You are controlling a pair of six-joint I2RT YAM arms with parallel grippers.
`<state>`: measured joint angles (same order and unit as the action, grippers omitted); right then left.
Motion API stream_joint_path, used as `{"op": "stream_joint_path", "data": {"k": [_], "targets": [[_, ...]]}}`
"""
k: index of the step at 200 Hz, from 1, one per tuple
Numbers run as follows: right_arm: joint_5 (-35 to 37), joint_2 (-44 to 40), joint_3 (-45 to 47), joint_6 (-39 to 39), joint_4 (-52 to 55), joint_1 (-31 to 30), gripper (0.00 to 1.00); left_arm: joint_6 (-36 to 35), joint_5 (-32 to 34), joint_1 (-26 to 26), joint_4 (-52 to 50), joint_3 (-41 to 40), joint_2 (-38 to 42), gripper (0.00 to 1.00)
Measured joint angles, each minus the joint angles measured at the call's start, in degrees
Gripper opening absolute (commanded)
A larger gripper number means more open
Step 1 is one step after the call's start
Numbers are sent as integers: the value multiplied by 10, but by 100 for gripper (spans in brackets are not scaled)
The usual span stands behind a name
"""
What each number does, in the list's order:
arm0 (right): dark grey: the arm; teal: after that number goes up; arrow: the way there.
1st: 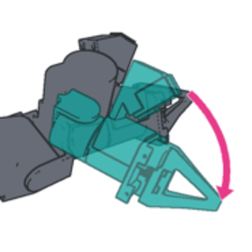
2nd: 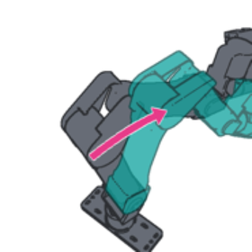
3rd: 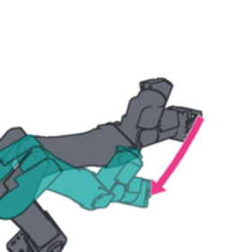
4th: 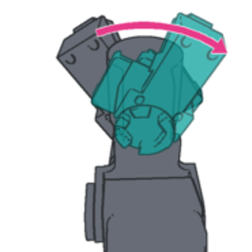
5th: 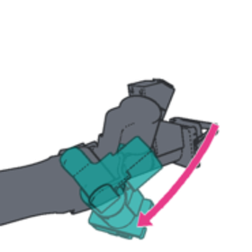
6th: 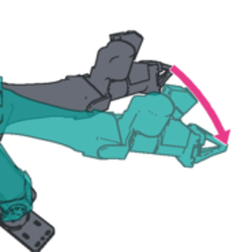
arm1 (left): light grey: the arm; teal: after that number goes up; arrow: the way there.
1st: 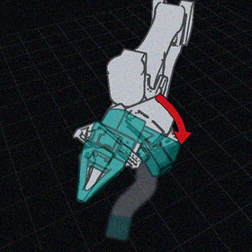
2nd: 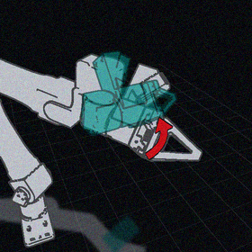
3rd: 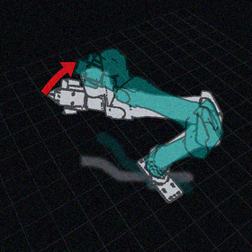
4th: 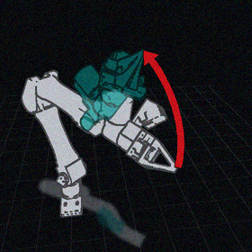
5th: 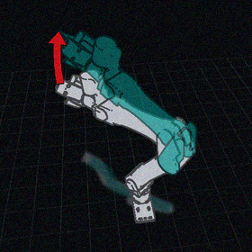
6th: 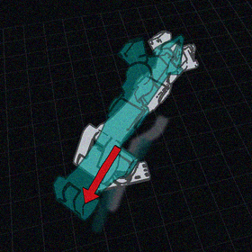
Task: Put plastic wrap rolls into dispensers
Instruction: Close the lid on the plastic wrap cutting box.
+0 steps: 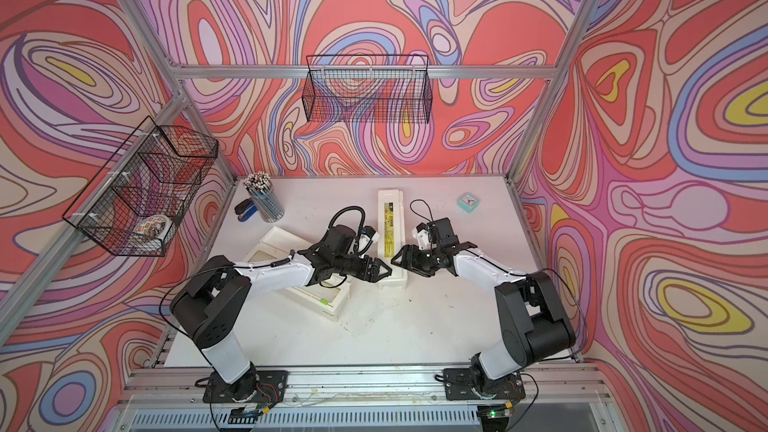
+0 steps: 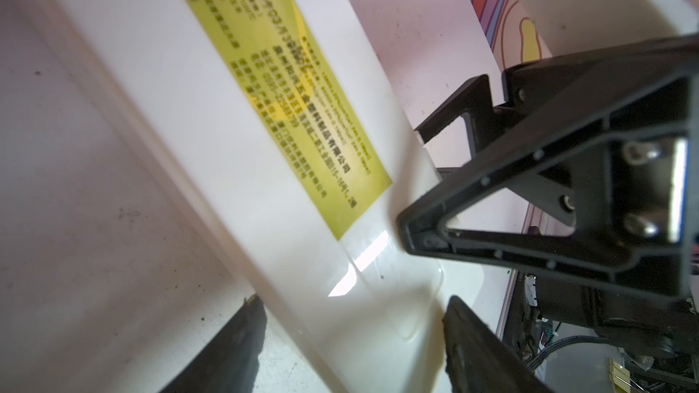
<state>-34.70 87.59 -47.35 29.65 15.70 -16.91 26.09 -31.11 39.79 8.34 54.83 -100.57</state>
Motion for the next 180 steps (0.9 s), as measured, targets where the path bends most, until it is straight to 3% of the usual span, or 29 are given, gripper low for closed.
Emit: {"op": "stream_joint_path", "data": {"k": [36, 57, 101, 107, 121, 138, 180], "targets": [[-16, -4, 22, 7, -41, 5, 59, 9, -4, 0, 10, -1, -5, 73], [-25, -5, 40, 15, -72, 11, 47, 11, 1, 0, 11, -1, -9, 73], [-44, -7, 66, 36, -118, 22, 46, 12, 0, -1, 16, -1, -13, 72], [-45, -7, 68, 37, -121, 22, 48, 12, 0, -1, 15, 0, -14, 73], [-45, -8, 68, 37, -121, 23, 65, 13, 1, -1, 13, 3, -15, 72], [-35, -11, 69, 29, -106, 19, 75, 12, 3, -1, 10, 6, -16, 72], [22, -17, 14, -1, -32, 29, 81, 1, 9, 2, -30, 34, -22, 73]]}}
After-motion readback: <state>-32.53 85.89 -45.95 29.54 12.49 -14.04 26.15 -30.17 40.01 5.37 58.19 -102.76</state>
